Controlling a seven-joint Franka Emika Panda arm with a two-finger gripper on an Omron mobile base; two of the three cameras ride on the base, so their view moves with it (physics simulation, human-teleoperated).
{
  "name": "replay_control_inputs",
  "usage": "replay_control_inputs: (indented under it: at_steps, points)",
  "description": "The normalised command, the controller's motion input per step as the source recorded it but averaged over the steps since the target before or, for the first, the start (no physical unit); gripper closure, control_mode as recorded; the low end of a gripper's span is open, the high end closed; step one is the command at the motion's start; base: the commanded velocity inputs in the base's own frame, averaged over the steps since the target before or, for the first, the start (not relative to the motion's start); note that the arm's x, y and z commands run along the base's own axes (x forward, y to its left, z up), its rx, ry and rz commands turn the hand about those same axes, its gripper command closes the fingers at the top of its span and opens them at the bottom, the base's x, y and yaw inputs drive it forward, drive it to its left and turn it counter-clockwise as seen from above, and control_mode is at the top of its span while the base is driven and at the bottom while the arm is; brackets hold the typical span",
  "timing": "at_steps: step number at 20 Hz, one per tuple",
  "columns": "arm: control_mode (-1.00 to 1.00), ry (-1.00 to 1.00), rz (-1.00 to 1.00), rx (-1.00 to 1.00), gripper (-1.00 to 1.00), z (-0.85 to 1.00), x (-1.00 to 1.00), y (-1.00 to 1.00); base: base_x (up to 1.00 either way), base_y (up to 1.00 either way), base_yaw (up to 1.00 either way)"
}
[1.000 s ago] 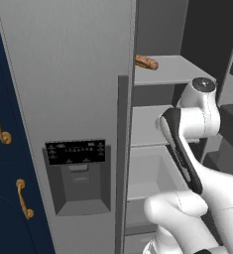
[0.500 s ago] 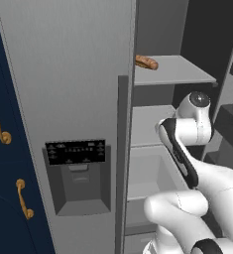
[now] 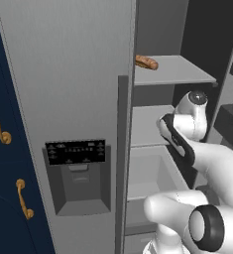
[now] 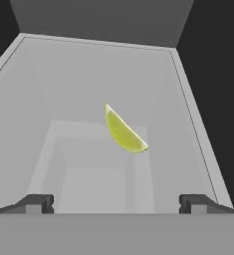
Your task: Grab a lemon wedge from the fridge and one ice cube from the ice bowl, and put them in the glass of lemonade.
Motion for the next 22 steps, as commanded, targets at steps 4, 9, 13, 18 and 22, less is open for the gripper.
replay_control_inputs:
  at_steps: [4, 9, 13, 18, 22]
  points:
    - [-1.00, 0.00, 0.00, 0.00, -1.00, -0.11, 0.20, -0.06, 0.00, 0.00, 0.00]
    - [-1.00, 0.00, 0.00, 0.00, -1.00, -0.23, 0.31, -0.17, 0.00, 0.00, 0.00]
    - [-1.00, 0.00, 0.00, 0.00, -1.00, -0.06, 0.45, -0.21, 0.00, 0.00, 0.00]
    - [-1.00, 0.04, 0.00, 0.00, -1.00, -0.23, 0.48, -0.11, 0.00, 0.00, 0.00]
    - [-1.00, 0.07, 0.01, 0.00, -1.00, -0.31, 0.26, 0.00, 0.00, 0.00, 0.00]
